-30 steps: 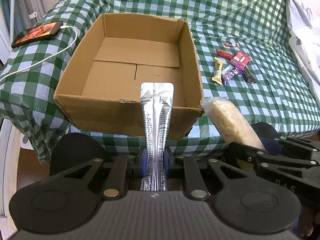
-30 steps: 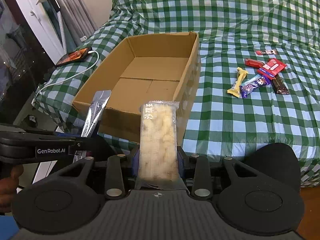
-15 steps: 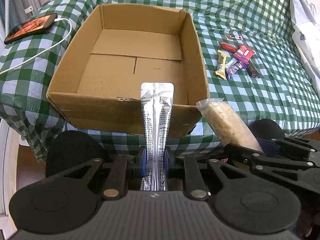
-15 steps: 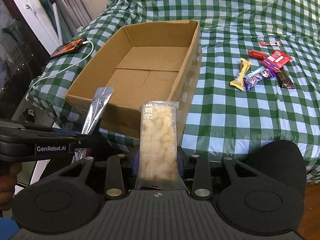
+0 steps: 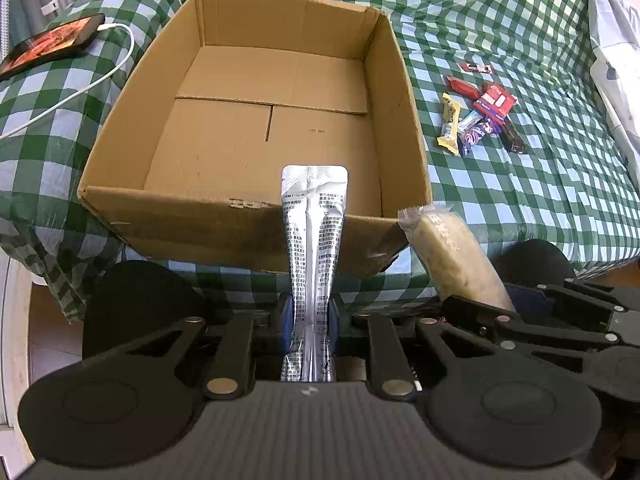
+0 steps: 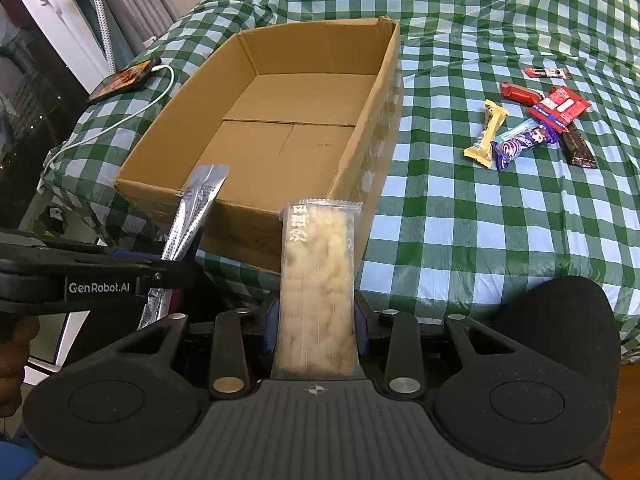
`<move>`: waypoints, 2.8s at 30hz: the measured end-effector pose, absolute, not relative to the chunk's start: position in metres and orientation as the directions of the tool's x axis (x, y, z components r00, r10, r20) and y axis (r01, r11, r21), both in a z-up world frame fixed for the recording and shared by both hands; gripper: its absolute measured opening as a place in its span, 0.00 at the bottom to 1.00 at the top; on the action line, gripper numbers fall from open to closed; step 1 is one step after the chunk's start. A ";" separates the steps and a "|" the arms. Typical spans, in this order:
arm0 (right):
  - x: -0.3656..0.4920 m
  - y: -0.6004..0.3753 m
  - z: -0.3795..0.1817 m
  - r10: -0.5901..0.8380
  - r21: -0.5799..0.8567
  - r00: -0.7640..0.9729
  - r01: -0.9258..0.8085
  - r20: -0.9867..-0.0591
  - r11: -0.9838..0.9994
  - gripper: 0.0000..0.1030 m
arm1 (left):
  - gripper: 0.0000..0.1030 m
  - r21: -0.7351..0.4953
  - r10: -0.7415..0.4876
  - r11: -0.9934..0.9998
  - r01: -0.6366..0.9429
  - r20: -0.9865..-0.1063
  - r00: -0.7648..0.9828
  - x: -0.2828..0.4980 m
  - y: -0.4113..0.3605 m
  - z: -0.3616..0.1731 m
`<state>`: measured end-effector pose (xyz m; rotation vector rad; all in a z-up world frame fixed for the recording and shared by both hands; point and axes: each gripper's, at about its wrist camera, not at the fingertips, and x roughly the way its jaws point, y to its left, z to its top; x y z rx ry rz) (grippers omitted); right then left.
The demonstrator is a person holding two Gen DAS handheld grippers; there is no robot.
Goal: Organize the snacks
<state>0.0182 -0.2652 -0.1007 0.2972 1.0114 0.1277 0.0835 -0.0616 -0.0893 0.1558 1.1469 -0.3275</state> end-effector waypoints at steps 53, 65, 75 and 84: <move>0.078 -0.371 -0.116 -0.055 0.154 0.644 0.264 -0.763 0.952 0.78 | 0.19 -0.016 -0.119 0.977 0.212 -0.866 0.486 0.182 -0.045 -0.044; 0.195 -0.400 -0.181 -0.036 0.154 0.662 0.226 -0.749 0.962 0.71 | 0.19 0.004 -0.096 0.977 0.213 -0.884 0.457 0.200 -0.067 -0.051; 0.227 -0.394 -0.227 -0.122 0.026 0.578 0.242 -0.807 0.970 0.25 | 0.19 -0.003 -0.106 0.973 0.229 -0.893 0.438 0.211 -0.080 -0.060; 0.136 -0.364 -0.117 -0.074 0.140 0.749 0.218 -0.659 0.966 0.25 | 0.19 -0.028 -0.133 0.974 0.225 -0.873 0.469 0.186 -0.066 -0.047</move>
